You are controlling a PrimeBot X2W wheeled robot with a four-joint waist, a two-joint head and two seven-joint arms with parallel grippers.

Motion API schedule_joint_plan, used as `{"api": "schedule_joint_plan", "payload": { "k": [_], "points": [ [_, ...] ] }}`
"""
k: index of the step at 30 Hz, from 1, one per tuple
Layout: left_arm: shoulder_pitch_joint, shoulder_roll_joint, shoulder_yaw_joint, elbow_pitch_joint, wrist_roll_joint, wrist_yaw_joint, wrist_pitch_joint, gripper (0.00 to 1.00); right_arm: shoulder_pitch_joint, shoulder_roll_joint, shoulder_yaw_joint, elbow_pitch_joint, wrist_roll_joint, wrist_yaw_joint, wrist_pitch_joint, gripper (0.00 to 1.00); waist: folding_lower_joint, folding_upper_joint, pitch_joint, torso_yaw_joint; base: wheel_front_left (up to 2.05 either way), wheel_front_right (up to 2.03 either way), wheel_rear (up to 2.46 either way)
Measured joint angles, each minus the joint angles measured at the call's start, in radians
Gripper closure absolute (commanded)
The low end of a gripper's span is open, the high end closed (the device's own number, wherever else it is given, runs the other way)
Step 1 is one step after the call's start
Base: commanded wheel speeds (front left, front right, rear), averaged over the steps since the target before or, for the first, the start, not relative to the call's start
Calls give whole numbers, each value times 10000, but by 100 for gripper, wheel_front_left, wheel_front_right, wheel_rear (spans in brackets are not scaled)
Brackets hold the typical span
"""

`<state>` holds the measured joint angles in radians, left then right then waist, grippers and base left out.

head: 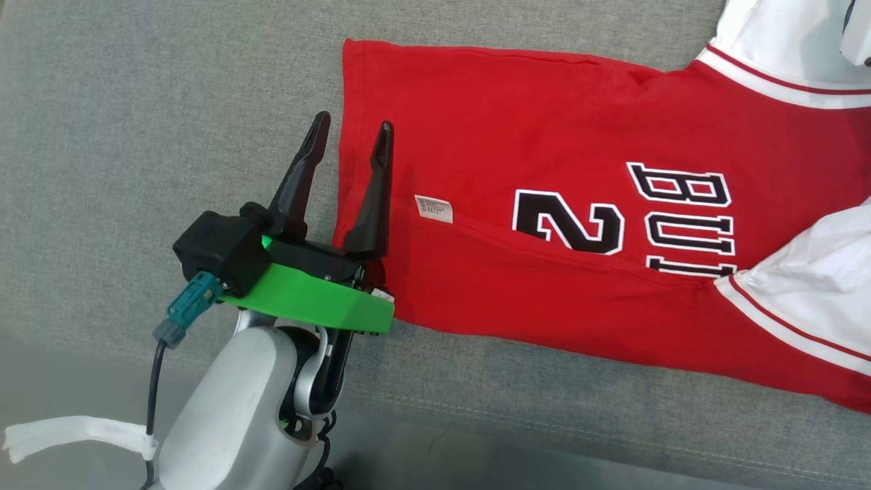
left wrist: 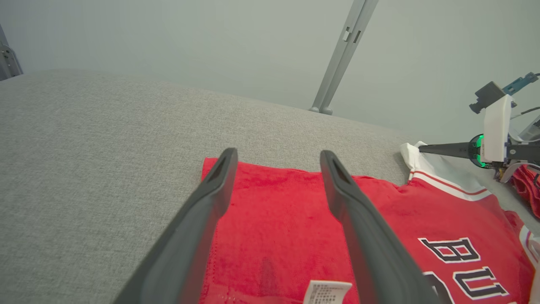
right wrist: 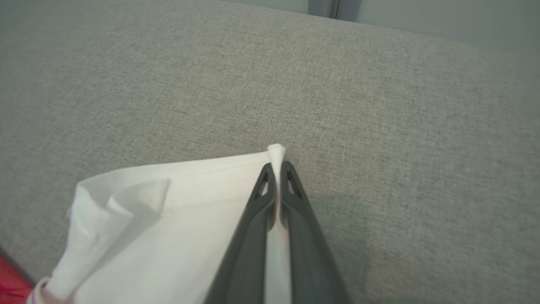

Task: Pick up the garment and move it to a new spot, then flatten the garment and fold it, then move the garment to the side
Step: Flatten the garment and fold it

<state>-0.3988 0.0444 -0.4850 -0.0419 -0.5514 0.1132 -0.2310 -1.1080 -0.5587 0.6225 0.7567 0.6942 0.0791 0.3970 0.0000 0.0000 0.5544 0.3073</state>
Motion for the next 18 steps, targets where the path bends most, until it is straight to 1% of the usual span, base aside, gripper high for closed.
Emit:
{"api": "schedule_joint_plan", "payload": {
  "k": [6, 8, 13, 18],
  "points": [
    [0, -4, 182, 280, -184, 4, 2, 0, -129, 255, -132, 77, 40, 94, -541, 100, 0, 0, -159, -268, 0, 0, 0],
    [-16, 56, 211, 491, -230, 4, 31, 0, -128, 332, -65, 67, 42, 194, -662, 100, 0, 0, -219, -368, 0, 0, 0],
    [-520, 698, 251, 1118, 36, -4, 554, 0, -103, 644, 188, 27, 79, 351, -849, 100, 0, 0, -359, -689, 0, 0, 0],
    [-1326, 1137, 314, 1906, 205, -31, 1340, 0, -91, 840, 320, -8, 242, 353, -1032, 100, 0, 0, -449, -1090, 0, 0, 0]
  ]
}}
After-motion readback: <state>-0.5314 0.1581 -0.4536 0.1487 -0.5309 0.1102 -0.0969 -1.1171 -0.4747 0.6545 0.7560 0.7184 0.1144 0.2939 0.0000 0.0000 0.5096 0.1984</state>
